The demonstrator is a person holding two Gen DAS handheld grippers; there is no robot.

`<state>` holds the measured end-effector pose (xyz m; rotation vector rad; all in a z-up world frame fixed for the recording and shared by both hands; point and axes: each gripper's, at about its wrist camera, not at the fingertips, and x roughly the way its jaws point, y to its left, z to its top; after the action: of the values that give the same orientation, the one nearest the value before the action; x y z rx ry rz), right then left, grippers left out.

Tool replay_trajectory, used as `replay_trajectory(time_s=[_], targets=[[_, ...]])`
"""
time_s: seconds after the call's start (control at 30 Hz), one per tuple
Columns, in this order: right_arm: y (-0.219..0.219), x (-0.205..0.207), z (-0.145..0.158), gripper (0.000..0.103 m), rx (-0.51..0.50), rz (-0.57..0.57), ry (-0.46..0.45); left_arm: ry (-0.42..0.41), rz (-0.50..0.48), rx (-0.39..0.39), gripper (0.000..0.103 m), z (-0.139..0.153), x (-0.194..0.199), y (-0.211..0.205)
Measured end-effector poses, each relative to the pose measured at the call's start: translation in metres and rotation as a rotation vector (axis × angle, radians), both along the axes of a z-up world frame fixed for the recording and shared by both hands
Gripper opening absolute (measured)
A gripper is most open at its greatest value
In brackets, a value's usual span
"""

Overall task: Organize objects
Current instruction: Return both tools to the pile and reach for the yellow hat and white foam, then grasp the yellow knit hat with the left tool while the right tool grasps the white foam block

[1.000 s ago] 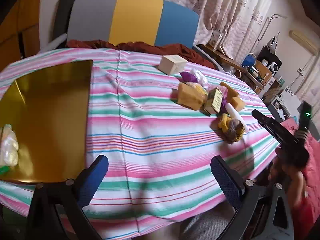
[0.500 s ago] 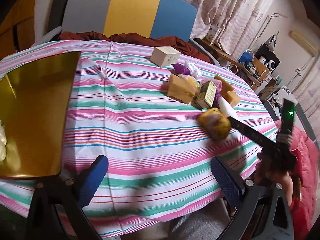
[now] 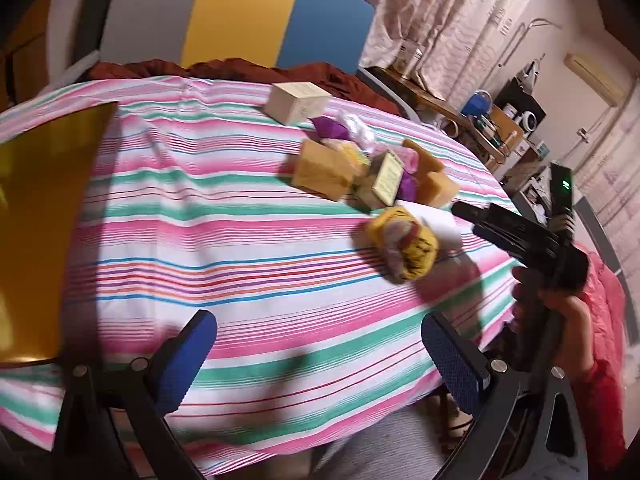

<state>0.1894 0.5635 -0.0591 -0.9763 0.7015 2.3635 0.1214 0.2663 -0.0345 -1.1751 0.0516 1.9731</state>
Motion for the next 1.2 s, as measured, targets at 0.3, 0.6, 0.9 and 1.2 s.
replay_trajectory(time_s=[0.3, 0.6, 0.9, 1.2], targets=[[0.017, 0.002, -0.016, 0.073, -0.14, 0.077, 0.041, -0.063, -0.046, 0.057, 0.103, 0.004, -0.004, 0.07], [0.018, 0.058, -0.001, 0.074, -0.027, -0.119, 0.059, -0.103, -0.096, -0.028, 0.077, -0.033, -0.016, 0.152], [-0.019, -0.013, 0.002, 0.074, 0.146, 0.316, -0.161, -0.011, -0.139, -0.056, 0.045, -0.036, -0.025, 0.108], [-0.059, -0.058, -0.017, 0.073, 0.454, 0.867, -0.474, -0.008, -0.132, -0.047, 0.045, -0.038, -0.032, 0.036]])
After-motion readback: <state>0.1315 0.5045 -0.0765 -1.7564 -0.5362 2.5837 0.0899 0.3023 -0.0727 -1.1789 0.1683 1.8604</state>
